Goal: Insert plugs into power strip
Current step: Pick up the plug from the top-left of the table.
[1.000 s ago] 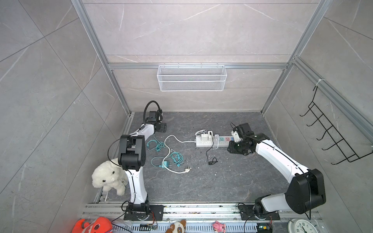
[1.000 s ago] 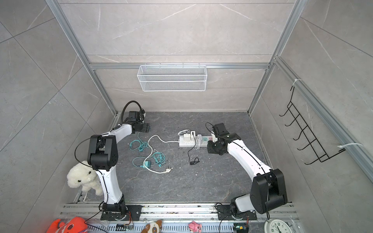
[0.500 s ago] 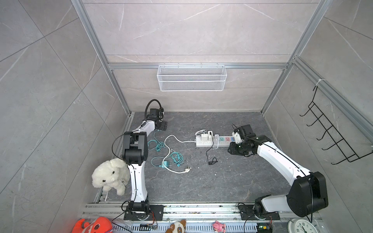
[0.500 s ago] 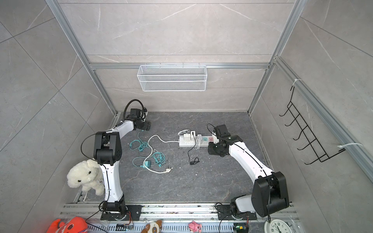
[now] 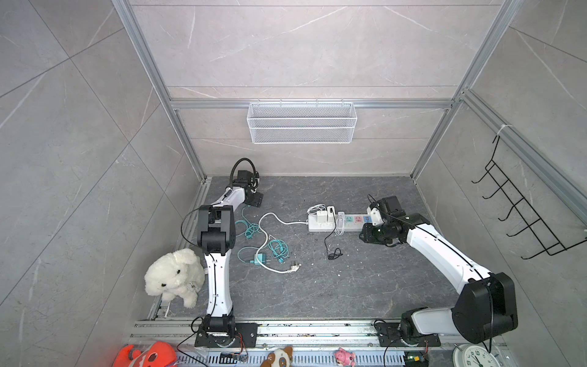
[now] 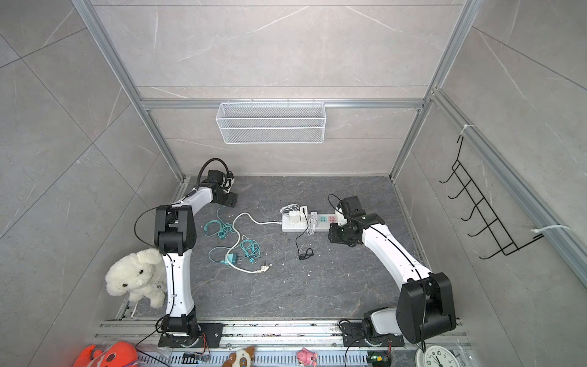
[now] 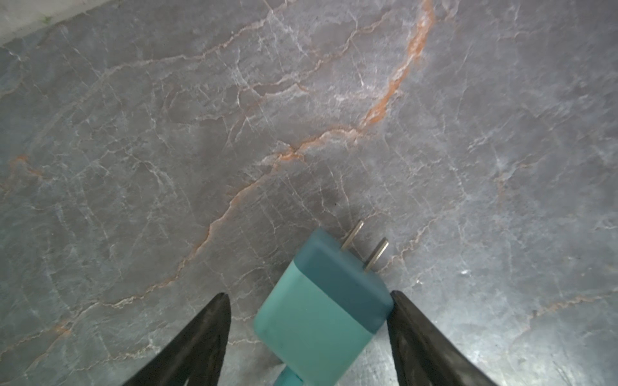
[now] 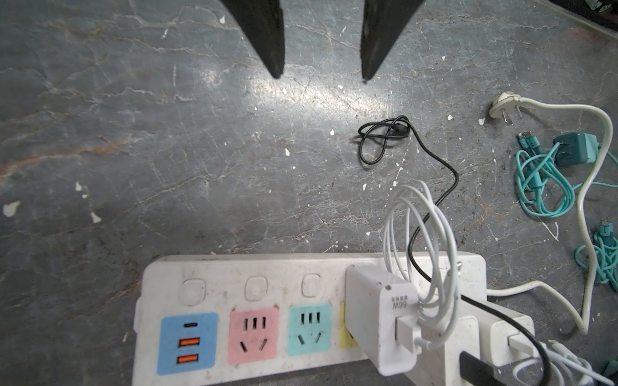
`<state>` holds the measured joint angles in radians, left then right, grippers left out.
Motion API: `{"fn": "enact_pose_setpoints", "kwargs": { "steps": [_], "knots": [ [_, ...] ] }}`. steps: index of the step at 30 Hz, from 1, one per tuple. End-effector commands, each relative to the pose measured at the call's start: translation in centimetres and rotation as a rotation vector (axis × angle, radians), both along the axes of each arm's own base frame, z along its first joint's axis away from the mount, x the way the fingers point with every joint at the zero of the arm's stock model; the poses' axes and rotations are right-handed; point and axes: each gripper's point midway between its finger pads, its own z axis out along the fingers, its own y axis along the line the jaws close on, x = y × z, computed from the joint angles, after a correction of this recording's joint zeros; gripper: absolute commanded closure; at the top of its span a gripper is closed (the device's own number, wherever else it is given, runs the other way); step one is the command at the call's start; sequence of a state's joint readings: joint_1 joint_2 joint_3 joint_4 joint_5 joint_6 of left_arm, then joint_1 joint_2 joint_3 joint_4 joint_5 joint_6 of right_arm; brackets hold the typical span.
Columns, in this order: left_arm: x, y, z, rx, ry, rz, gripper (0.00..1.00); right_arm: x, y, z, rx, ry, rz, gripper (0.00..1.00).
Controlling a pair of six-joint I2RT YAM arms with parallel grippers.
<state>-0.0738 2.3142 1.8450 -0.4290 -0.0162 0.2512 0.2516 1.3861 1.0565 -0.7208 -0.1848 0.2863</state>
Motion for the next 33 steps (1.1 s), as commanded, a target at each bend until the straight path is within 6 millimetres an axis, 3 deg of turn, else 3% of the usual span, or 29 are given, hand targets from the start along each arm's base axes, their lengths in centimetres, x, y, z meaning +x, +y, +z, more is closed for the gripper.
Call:
{"fn": "enact_pose_setpoints", "kwargs": {
  "steps": [1, 6, 11, 14, 18, 20, 22, 27, 33],
  "knots": [
    [0.2, -0.6, -0.6, -0.007, 0.030, 0.008, 0.27, -0.2, 0.1, 0.1, 0.013, -0.012, 0.020, 0.59],
    [-0.6, -1.5, -1.3, 0.010, 0.090, 0.037, 0.39, -0.1, -0.1, 0.2, 0.016, -0.017, 0.017, 0.59],
    [-1.6, -1.8, -2.1, 0.030, 0.125, 0.073, 0.41, -0.1, -0.2, 0.3, 0.024, -0.021, 0.017, 0.59],
    [-2.5, -1.8, -2.5, 0.020, 0.167, 0.107, 0.49, -0.1, -0.2, 0.3, 0.030, -0.022, 0.017, 0.59],
    [-4.2, -1.9, -1.9, 0.027, 0.216, 0.182, 0.55, 0.1, -0.1, 0.3, 0.040, -0.022, 0.022, 0.59],
    [-5.0, -2.3, -1.5, 0.011, 0.235, 0.228, 0.56, 0.1, 0.3, 0.4, 0.054, -0.017, 0.035, 0.59],
    [-5.4, -2.3, 0.6, -0.007, 0.223, 0.296, 0.57, 0.0, 0.8, 0.4, 0.080, -0.015, 0.049, 0.59],
    [-7.2, -4.5, 2.4, -0.084, 0.261, 0.370, 0.60, -0.2, 1.8, 0.8, 0.138, -0.018, 0.078, 0.60],
    [-7.7, -6.9, 6.3, -0.275, 0.130, 0.460, 0.67, -0.6, 4.2, 1.7, 0.295, -0.027, 0.130, 0.60]
  ]
}}
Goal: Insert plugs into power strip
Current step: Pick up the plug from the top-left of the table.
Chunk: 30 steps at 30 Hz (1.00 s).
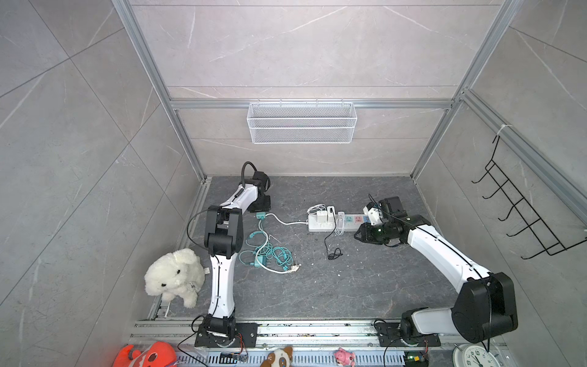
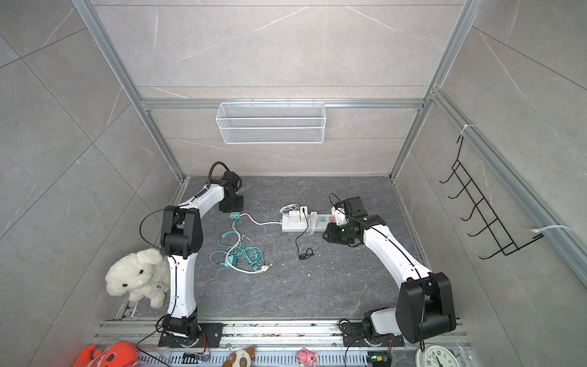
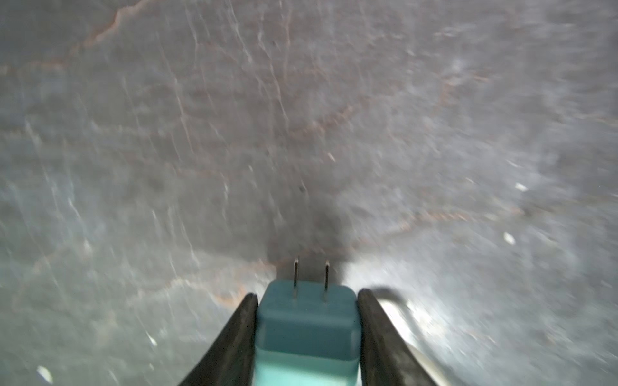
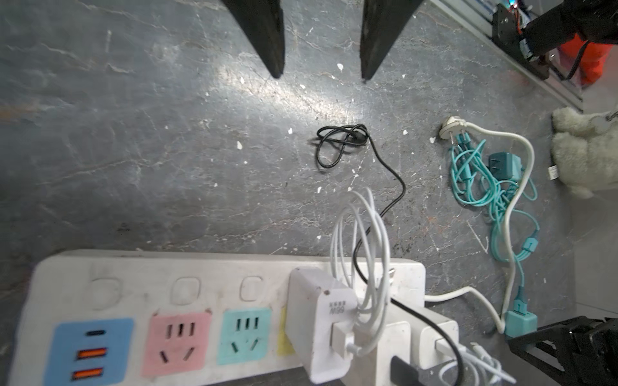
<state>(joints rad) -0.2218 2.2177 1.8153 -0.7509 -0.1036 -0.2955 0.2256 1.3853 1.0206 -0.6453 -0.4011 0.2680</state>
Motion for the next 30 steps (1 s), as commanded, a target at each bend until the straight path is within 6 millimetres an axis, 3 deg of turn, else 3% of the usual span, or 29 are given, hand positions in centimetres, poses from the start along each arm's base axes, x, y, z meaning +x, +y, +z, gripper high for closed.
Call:
{"fn": "enact_pose_setpoints", "kwargs": {
  "steps": [1, 8, 14, 21, 23, 30],
  "knots": [
    [0.2, -2.5, 6.5, -0.142, -0.167, 0.094, 0.66, -0.2, 2.0, 1.3, 0.134, -0.026, 0.043, 0.60],
    [-0.7, -5.5, 11.8, -0.337, -0.274, 0.142, 0.66, -0.5, 4.1, 2.1, 0.242, -0.037, 0.072, 0.62],
    [-2.2, -11.4, 13.9, -0.515, -0.321, 0.102, 0.67, -0.4, 4.7, 3.1, 0.256, -0.073, 0.056, 0.62],
    [-3.5, -15.9, 16.4, -0.711, -0.399, 0.127, 0.68, -0.3, 7.2, 3.0, 0.253, -0.123, 0.067, 0.63],
    [-3.6, -16.1, 16.8, -0.764, -0.429, 0.173, 0.63, 0.0, 8.0, 3.4, 0.247, -0.159, 0.075, 0.63],
    [-4.3, -17.2, 17.7, -0.889, -0.494, 0.273, 0.72, 2.3, 11.5, 3.6, 0.209, -0.295, 0.049, 0.64]
  ]
}}
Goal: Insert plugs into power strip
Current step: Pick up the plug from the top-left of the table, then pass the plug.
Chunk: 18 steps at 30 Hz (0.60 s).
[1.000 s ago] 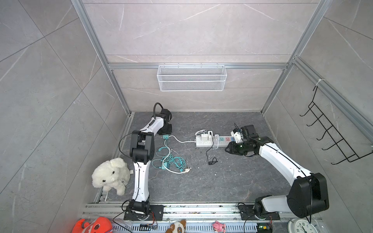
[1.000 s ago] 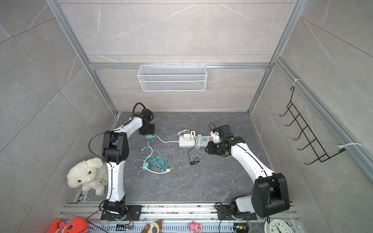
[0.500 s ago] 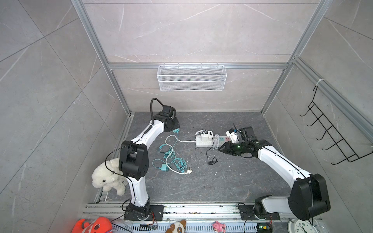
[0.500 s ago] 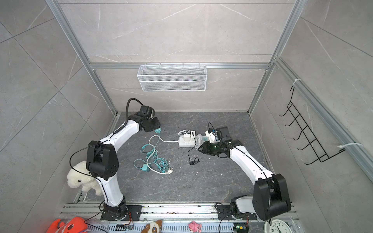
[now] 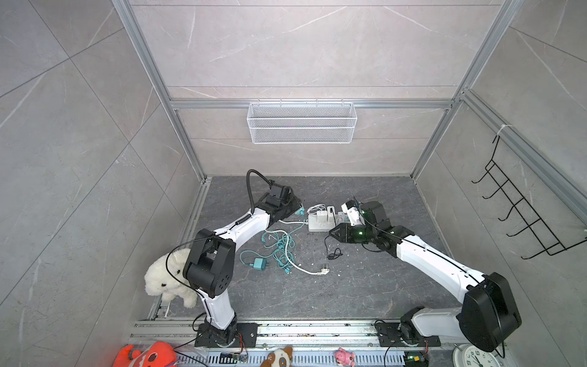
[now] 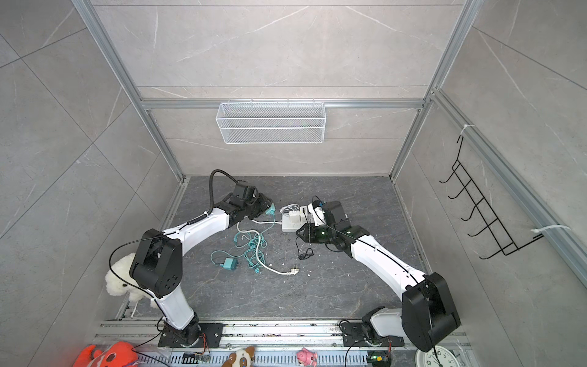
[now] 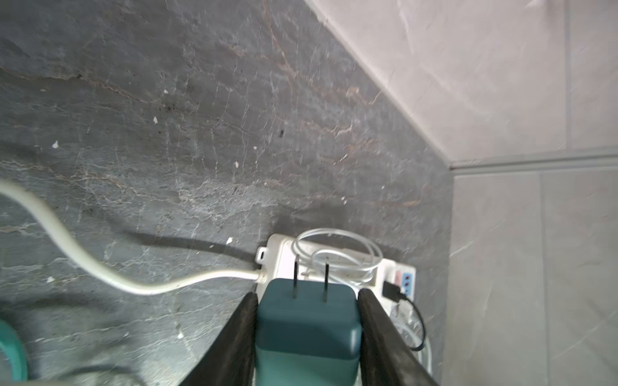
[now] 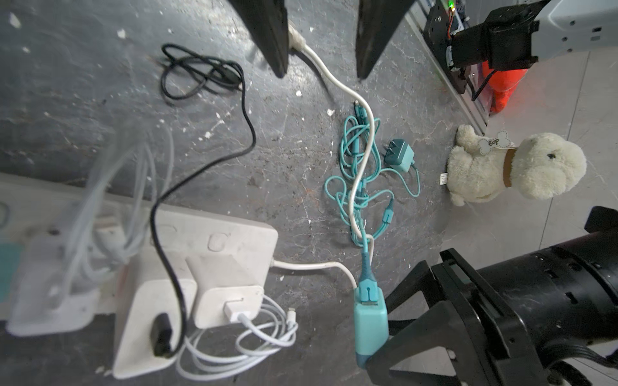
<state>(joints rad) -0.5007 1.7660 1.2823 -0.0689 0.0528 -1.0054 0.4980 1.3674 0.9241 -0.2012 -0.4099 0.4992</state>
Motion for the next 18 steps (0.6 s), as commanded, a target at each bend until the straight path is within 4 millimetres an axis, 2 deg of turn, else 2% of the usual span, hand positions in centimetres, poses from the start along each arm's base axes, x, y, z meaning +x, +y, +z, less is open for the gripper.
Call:
{"fn": "enact_pose_setpoints", "kwargs": {
  "steps": [1, 5, 9, 13, 18],
  "knots": [
    [1.0, -1.6, 6.5, -0.197, -0.155, 0.070, 0.72, 2.6, 1.3, 0.2, -0.013, -0.102, -0.084, 0.64],
    [0.2, -3.3, 7.4, -0.281, -0.170, 0.082, 0.72, 3.9, 3.5, -0.2, -0.003, -0.169, -0.086, 0.65],
    [-0.6, -4.0, 7.7, -0.359, -0.170, 0.103, 0.72, 4.5, 5.8, 0.6, -0.001, -0.271, -0.064, 0.65],
    [-1.4, -3.8, 8.5, -0.388, -0.188, 0.110, 0.72, 5.5, 6.2, 1.1, -0.021, -0.330, -0.084, 0.65],
    [-2.1, -3.4, 9.5, -0.384, -0.210, 0.103, 0.72, 6.5, 5.9, 1.9, -0.054, -0.373, -0.120, 0.62]
  ]
}}
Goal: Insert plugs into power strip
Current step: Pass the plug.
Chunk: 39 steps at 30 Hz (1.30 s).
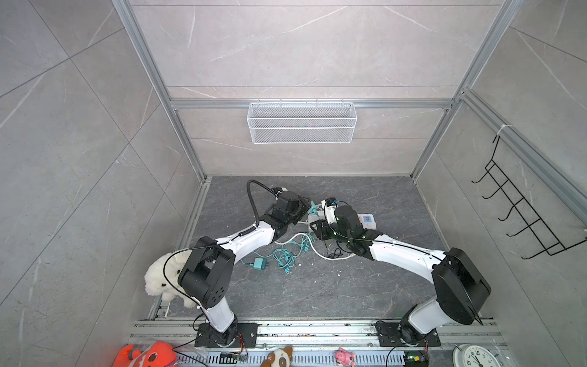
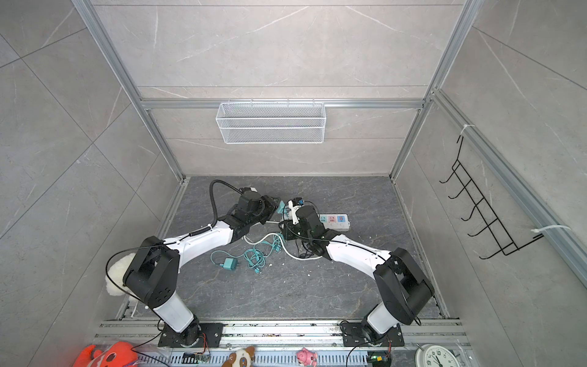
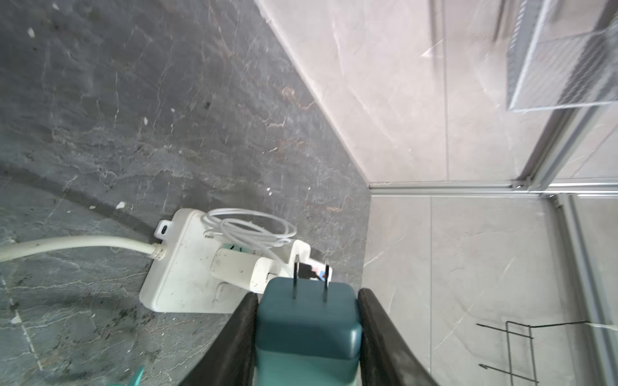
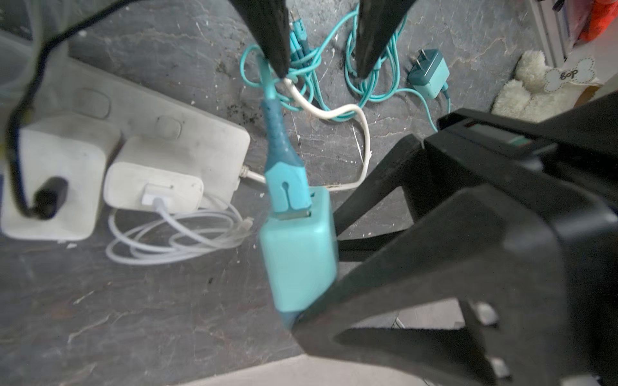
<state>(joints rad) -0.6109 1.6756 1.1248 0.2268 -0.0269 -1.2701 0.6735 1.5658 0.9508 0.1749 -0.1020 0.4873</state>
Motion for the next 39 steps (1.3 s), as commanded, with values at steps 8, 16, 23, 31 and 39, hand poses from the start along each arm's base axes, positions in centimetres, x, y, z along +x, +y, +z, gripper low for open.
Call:
{"fn": "enact_pose_setpoints", "kwargs": {
  "steps": [8, 16, 23, 31, 39],
  "knots": [
    [-0.3, 0.2, 6.1, -0.124, -0.125, 0.011, 0.72, 3.1, 0.7, 3.3, -0.007, -0.151, -0.047, 0.57],
    [-0.5, 1.0, 6.2, -0.112, -0.132, 0.027, 0.73, 3.0, -0.6, 4.2, -0.027, -0.203, -0.096, 0.54],
    [-0.8, 0.6, 6.1, -0.138, -0.119, 0.007, 0.73, 3.4, -0.1, 5.2, -0.028, -0.246, -0.074, 0.49],
    [-0.6, 1.9, 6.0, -0.134, -0.118, 0.033, 0.74, 2.9, -0.4, 5.7, -0.024, -0.250, -0.067, 0.48],
    [-0.6, 3.9, 5.5, -0.053, -0.121, 0.064, 0.75, -2.5, 0.9, 5.4, 0.088, -0.149, 0.145, 0.50]
  ]
}}
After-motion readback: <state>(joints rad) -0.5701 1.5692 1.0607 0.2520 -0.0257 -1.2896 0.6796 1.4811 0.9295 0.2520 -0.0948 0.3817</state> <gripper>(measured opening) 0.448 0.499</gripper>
